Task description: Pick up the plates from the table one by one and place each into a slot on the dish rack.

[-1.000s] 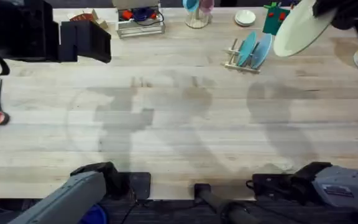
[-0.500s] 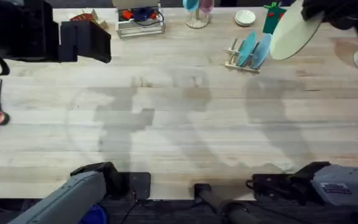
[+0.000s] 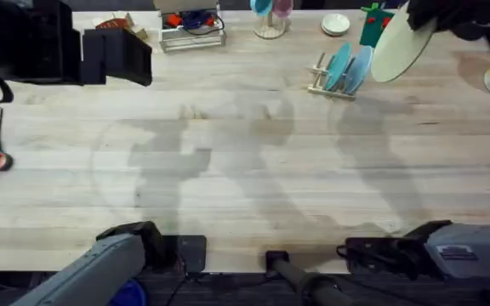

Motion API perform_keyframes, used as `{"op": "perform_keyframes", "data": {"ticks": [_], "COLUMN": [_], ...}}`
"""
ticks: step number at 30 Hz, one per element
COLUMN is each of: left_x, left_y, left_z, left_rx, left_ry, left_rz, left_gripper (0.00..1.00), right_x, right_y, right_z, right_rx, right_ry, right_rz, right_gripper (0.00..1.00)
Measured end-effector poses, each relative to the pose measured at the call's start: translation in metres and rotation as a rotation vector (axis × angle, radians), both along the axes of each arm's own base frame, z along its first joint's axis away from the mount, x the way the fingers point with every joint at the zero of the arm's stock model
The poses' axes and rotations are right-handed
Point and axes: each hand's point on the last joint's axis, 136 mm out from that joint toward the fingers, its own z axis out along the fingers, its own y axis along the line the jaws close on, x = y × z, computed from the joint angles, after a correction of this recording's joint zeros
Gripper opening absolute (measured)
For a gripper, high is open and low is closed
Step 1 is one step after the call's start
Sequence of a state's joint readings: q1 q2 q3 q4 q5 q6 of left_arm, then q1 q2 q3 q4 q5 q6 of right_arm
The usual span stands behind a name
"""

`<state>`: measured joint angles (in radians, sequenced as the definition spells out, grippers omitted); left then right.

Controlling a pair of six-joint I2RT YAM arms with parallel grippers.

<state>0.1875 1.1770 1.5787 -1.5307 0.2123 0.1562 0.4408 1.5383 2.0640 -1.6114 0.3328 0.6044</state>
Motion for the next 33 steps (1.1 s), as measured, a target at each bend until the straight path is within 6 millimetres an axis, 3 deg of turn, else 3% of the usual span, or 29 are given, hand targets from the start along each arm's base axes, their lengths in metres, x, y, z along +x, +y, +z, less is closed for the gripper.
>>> {"op": "perform_keyframes", "data": {"ticks": [13,26,33], "left_x": [0.000,0.000,0.000], "left_y": [0.000,0.000,0.000], "left_z": [0.000,0.000,0.000], "left_rx": [0.000,0.000,0.000], "left_ry": [0.000,0.000,0.000], "left_rz": [0.000,0.000,0.000], "left_gripper": [0.995,0.995,0.996], "right_x": [0.001,0.007,0.023], "right_y": [-0.002,-0.030,-0.025], "right_z": [-0.001,0.000,-0.009], "right_rx": [-0.001,-0.008,-0.022], "right_ry": [0.002,0.002,0.018], "right_rz": [-0.007,-0.091,-0.075], "right_gripper": [0.030,0.030,0.030]}}
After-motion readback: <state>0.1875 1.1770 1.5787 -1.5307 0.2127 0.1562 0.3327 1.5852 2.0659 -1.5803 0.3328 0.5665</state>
